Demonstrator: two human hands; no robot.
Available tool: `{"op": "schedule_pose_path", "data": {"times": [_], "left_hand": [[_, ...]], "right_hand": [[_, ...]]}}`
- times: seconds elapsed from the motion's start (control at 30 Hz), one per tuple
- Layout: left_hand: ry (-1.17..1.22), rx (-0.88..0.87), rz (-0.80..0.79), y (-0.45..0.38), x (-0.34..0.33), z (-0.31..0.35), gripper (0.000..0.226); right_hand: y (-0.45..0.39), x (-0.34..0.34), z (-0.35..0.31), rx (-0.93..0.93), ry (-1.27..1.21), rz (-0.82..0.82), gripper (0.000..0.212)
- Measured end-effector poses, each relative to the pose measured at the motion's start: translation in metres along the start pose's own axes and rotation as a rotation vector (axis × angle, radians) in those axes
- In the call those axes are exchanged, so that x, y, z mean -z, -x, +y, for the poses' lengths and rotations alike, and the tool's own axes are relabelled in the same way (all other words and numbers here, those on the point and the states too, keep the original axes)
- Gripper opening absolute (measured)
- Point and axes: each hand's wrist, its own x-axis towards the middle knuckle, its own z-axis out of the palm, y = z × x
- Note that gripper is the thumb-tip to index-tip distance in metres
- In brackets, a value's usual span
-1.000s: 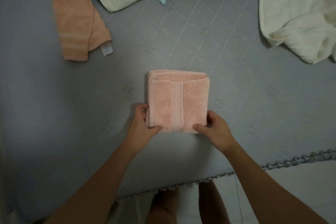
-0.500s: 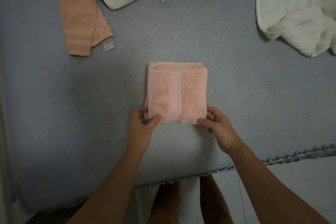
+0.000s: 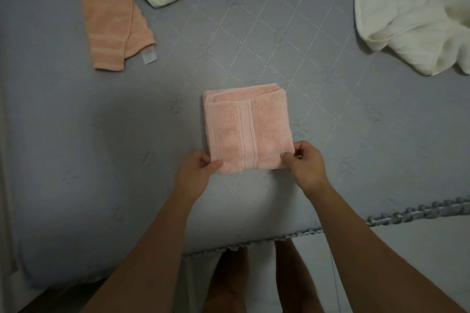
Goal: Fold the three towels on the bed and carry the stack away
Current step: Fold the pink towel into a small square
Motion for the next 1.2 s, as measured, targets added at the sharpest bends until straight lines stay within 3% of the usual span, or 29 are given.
{"op": "schedule_pose_path", "data": {"times": [0.1,0.17,0.23,0.27,0.33,0.47,0.6,0.67,0.77,0.87,0.93,1.0,1.07,1.2], "left_hand": [[-0.021,0.026,-0.084,0.001,0.004,0.008,0.023],[-0.005,-0.017,0.045,0.007,0.006,0.019,0.023],[-0.044,-0.231,0.256,0.014,-0.004,0.031,0.046],[-0.117,-0.357,0.288,0.016,-0.012,0.038,0.057],[-0.343,-0.534,0.203,0.013,-0.032,0.047,0.061],[-0.818,-0.549,0.05,-0.02,-0.043,0.02,0.06],[-0.881,-0.584,0.058,-0.043,-0.04,0.0,0.061],[-0.75,-0.524,0.092,-0.037,-0.045,0.002,0.062],[-0.28,-0.329,0.162,-0.024,-0.048,0.008,0.062],[0.362,0.029,0.185,-0.02,-0.042,0.015,0.067],[0.687,0.31,0.048,-0.02,-0.036,0.019,0.057],[0.817,0.464,-0.17,-0.016,-0.033,0.025,0.04],[0.875,0.474,-0.29,-0.008,-0.038,0.042,0.032],[0.903,0.236,-0.287,-0.001,-0.079,0.1,0.037]], "right_hand": [[0.003,0.004,-0.007,0.045,0.129,0.015,0.027],[0.01,0.003,-0.014,0.234,0.293,0.151,0.049],[0.019,-0.012,-0.028,0.455,0.497,0.213,0.064],[0.022,-0.024,-0.036,0.542,0.594,0.181,0.066],[0.019,-0.045,-0.044,0.652,0.77,0.044,0.066],[-0.012,-0.045,-0.025,0.547,1.059,-0.104,0.068],[-0.031,-0.039,-0.011,0.49,0.985,-0.125,0.07],[-0.028,-0.04,-0.013,0.501,0.861,-0.143,0.072],[-0.02,-0.03,-0.014,0.332,0.449,-0.102,0.076],[-0.013,-0.012,-0.017,0.036,0.066,-0.046,0.046],[-0.009,-0.001,-0.015,-0.19,-0.068,-0.11,0.044],[-0.009,0.017,-0.015,-0.266,-0.132,-0.189,0.038],[-0.013,0.042,-0.018,-0.227,-0.158,-0.163,0.026],[-0.034,0.108,-0.03,-0.149,-0.21,-0.058,0.019]]}}
